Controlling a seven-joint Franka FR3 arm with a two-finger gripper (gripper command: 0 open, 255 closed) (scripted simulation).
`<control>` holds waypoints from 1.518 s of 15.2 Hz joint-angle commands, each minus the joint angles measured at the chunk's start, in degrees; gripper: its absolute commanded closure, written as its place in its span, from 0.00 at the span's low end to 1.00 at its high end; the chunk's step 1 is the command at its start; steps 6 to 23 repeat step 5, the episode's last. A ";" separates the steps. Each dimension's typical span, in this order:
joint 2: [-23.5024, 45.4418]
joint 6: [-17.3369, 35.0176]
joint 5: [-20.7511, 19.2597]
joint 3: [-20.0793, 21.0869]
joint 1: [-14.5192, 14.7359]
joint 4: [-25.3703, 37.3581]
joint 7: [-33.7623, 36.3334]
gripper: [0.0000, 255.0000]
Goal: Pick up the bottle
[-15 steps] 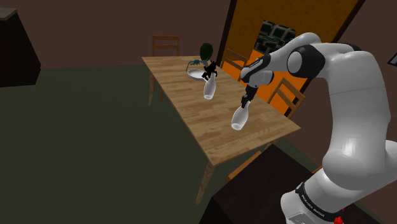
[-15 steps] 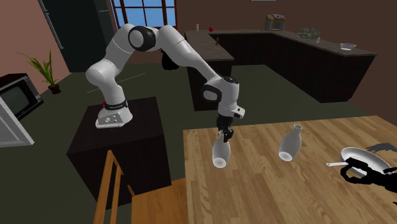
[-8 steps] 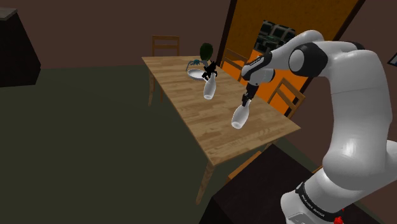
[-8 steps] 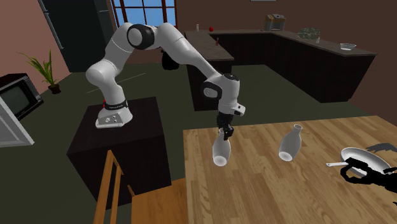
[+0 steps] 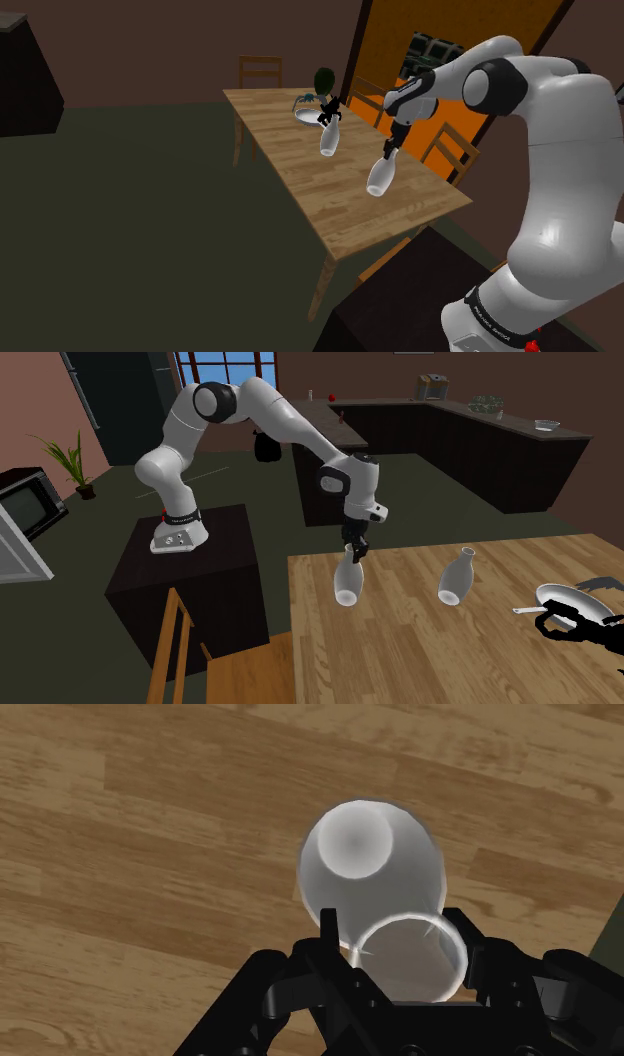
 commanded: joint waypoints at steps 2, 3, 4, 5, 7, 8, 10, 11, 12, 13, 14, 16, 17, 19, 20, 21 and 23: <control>-1.42 -1.48 -0.40 -0.32 0.22 0.08 0.20 1.00; -1.88 -2.00 -0.53 -0.42 0.28 0.16 0.26 1.00; -1.95 -2.08 -0.56 -0.44 0.29 0.16 0.27 1.00; -1.95 -2.08 -0.56 -0.44 0.29 0.17 0.27 1.00; -1.95 -2.08 -0.56 -0.44 0.29 0.17 0.27 1.00; -1.95 -2.08 -0.56 -0.44 0.29 0.17 0.27 1.00; -1.95 -2.08 -0.56 -0.44 0.29 0.17 0.27 1.00; -1.95 -2.08 -0.56 -0.44 0.29 0.17 0.27 1.00; -1.95 -2.08 -0.56 -0.44 0.29 0.17 0.27 1.00; -1.95 -2.08 -0.56 -0.44 0.29 0.17 0.27 1.00; -1.95 -2.08 -0.56 -0.44 0.29 0.17 0.27 1.00; -1.95 -2.08 -0.56 -0.44 0.29 0.17 0.27 1.00; -1.95 -2.08 -0.56 -0.44 0.29 0.17 0.27 1.00; -1.95 -2.08 -0.56 -0.44 0.29 0.17 0.27 1.00; -1.95 -2.08 -0.56 -0.44 0.29 0.17 0.27 1.00; -1.95 -2.08 -0.56 -0.44 0.29 0.17 0.27 1.00; -1.95 -2.08 -0.56 -0.44 0.29 0.17 0.27 1.00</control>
